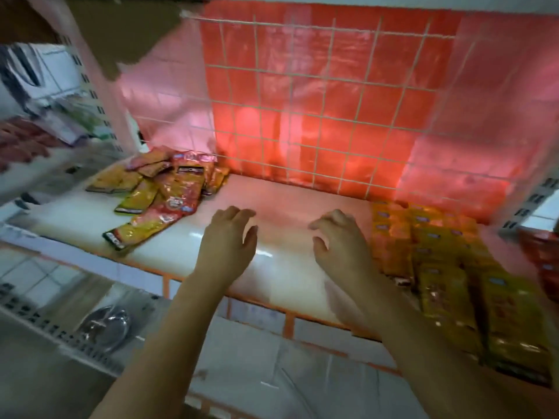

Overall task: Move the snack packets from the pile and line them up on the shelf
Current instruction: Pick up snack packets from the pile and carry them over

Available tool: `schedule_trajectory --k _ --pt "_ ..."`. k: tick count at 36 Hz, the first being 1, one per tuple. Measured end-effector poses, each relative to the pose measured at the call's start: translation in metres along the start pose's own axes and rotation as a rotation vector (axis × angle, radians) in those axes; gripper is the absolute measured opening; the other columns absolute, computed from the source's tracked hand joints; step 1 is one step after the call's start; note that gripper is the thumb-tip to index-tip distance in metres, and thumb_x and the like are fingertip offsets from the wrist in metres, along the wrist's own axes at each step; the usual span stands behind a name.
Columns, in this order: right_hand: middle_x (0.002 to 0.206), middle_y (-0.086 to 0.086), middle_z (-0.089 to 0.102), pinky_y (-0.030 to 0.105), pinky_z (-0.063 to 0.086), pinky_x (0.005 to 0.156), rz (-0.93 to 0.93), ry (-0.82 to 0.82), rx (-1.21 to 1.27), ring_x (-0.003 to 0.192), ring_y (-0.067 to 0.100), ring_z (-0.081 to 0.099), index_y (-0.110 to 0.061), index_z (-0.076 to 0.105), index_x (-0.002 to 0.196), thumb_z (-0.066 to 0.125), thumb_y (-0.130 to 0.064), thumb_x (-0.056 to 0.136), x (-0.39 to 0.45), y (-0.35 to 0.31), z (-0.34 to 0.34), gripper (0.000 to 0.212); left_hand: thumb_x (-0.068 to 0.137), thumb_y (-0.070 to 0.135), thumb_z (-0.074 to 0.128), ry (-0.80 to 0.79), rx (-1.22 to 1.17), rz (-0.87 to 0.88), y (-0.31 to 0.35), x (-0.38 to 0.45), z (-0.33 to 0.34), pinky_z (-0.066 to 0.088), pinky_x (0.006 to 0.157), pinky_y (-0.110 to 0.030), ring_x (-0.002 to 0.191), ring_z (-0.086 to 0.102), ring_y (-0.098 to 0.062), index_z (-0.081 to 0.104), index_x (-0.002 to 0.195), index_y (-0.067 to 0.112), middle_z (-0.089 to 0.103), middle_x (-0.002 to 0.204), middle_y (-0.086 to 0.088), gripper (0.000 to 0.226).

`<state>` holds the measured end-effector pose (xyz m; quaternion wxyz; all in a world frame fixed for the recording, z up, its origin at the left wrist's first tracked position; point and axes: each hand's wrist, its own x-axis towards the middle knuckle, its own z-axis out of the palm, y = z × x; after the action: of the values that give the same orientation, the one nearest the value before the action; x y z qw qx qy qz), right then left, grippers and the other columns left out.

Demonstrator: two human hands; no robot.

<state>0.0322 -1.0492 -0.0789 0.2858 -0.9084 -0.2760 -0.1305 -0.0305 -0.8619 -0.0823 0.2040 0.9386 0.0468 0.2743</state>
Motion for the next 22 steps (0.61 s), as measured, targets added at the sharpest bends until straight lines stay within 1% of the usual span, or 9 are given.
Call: schedule_trajectory --k 4,7,9,11,13,15,17,19,22 --pt "0.104 0.008 0.058 0.027 0.033 0.083 0.051 -0.120 0.079 0.106 0.025 0.047 -0.011 0.068 0.104 0.053 -0.004 0.081 0.043 -0.056 0.062 0.028 0.076 0.014 0.057 0.005 0.064 -0.097 -0.087 0.013 -0.039 0.051 0.067 -0.044 0.080 0.062 -0.042 0.068 0.096 0.000 0.065 0.086 -0.022 0.027" --pt "0.104 0.004 0.058 0.023 0.037 0.088 0.080 -0.186 0.176 0.102 0.018 0.051 -0.009 0.068 0.105 0.045 -0.015 0.080 0.070 -0.094 0.108 0.034 0.077 0.023 0.058 -0.086 0.099 -0.241 -0.143 0.018 -0.057 0.050 0.074 -0.047 0.090 0.059 -0.043 0.067 0.102 0.002 0.064 0.095 -0.023 0.034" --pt "0.103 -0.001 0.055 0.019 0.041 0.089 0.158 -0.193 0.309 0.096 0.005 0.053 -0.007 0.066 0.106 0.047 -0.010 0.084 0.085 -0.114 0.133 0.030 0.075 0.041 0.059 -0.167 0.136 -0.302 -0.171 0.020 -0.065 0.050 0.076 -0.043 0.094 0.059 -0.038 0.067 0.103 0.009 0.065 0.100 -0.016 0.043" --pt "0.107 0.003 0.058 0.029 0.046 0.088 0.285 -0.130 0.338 0.098 0.016 0.056 -0.012 0.066 0.108 0.051 -0.009 0.085 0.101 -0.128 0.151 0.028 0.073 0.045 0.069 -0.244 0.188 -0.311 -0.188 0.021 -0.067 0.047 0.083 -0.040 0.103 0.055 -0.035 0.061 0.114 0.013 0.061 0.113 -0.012 0.052" --pt "0.105 0.012 0.062 0.038 0.050 0.084 0.411 -0.089 0.394 0.096 0.030 0.059 -0.012 0.068 0.102 0.055 -0.022 0.084 0.119 -0.137 0.163 0.024 0.074 0.048 0.071 -0.304 0.230 -0.303 -0.199 0.020 -0.066 0.041 0.093 -0.037 0.113 0.049 -0.032 0.051 0.130 0.014 0.053 0.126 -0.009 0.068" --pt "0.104 0.012 0.064 0.043 0.049 0.086 0.518 -0.092 0.366 0.100 0.033 0.058 -0.015 0.068 0.101 0.055 -0.050 0.081 0.135 -0.141 0.176 0.043 0.075 0.052 0.068 -0.299 0.260 -0.289 -0.204 0.019 -0.066 0.039 0.095 -0.035 0.115 0.046 -0.029 0.046 0.134 0.015 0.050 0.128 -0.007 0.073" --pt "0.110 0.010 0.060 0.042 0.046 0.091 0.565 -0.157 0.182 0.106 0.033 0.053 -0.018 0.066 0.106 0.049 -0.071 0.076 0.146 -0.144 0.184 0.063 0.076 0.056 0.065 -0.310 0.301 -0.280 -0.203 0.019 -0.065 0.039 0.094 -0.034 0.115 0.045 -0.026 0.045 0.134 0.016 0.049 0.128 -0.005 0.074" --pt "0.117 0.012 0.052 0.039 0.040 0.095 0.555 -0.231 0.031 0.112 0.033 0.046 -0.015 0.059 0.114 0.050 -0.076 0.073 0.152 -0.146 0.187 0.075 0.077 0.059 0.061 -0.337 0.352 -0.273 -0.204 0.020 -0.063 0.039 0.092 -0.034 0.113 0.047 -0.025 0.046 0.132 0.018 0.051 0.124 -0.005 0.070" --pt "0.122 0.012 0.047 0.040 0.035 0.097 0.572 -0.286 0.031 0.117 0.031 0.042 -0.014 0.049 0.123 0.059 -0.074 0.068 0.156 -0.145 0.186 0.082 0.076 0.059 0.063 -0.368 0.301 -0.300 -0.205 0.024 -0.062 0.039 0.091 -0.034 0.111 0.052 -0.023 0.051 0.126 0.020 0.059 0.118 -0.003 0.065"
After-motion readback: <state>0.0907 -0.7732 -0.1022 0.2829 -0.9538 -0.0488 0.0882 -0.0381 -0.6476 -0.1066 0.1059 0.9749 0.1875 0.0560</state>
